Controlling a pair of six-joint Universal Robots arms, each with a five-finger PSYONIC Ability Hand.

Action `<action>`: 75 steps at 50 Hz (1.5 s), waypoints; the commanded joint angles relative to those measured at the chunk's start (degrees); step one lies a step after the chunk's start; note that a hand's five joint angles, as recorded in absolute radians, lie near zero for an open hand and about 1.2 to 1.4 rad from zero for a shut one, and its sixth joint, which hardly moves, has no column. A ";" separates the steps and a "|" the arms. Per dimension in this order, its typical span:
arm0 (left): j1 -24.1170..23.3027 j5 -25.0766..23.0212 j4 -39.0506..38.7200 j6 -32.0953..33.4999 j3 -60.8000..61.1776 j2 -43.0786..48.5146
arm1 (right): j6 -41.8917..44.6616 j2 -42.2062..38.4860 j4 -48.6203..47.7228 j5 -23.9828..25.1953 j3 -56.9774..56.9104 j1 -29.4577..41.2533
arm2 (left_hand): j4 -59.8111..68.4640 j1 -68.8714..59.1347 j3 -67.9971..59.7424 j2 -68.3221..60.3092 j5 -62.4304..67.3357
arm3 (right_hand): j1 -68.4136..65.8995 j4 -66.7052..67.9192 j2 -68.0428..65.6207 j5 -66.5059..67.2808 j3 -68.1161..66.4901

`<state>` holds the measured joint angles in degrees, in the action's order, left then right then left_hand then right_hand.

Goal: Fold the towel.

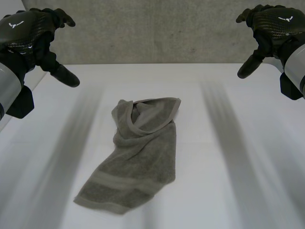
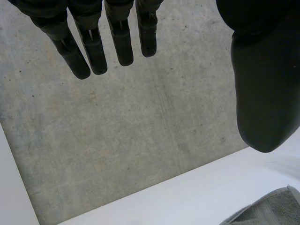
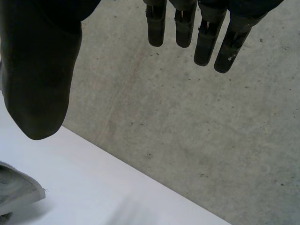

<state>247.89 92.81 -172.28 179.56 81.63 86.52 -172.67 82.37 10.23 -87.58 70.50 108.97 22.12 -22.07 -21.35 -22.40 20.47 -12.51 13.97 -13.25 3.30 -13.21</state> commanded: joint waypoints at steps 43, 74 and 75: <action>-2.85 0.53 -8.60 -6.16 13.38 28.35 | 5.24 -63.21 16.14 0.92 -56.43 23.74 | -1.14 1.09 0.37 1.42 -9.49 | -59.31 57.85 -58.56 58.52 -58.61; -14.18 5.63 -9.74 -5.54 2.49 35.64 | 29.31 -14.70 16.14 15.33 11.24 -0.78 | -1.64 1.59 0.88 1.93 -9.99 | -23.45 21.99 -22.71 22.66 -22.75; -14.19 5.63 -9.74 -5.54 2.48 35.64 | 29.32 -14.69 16.14 15.33 11.24 -0.78 | -1.64 1.59 0.88 1.93 -9.99 | -23.31 21.85 -22.57 22.52 -22.61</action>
<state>236.25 98.66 -182.02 174.12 85.87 121.55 -146.70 64.97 26.75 -73.46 76.86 108.93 22.27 -22.48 -22.75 -22.65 22.86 -52.16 52.51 -51.98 42.01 -52.47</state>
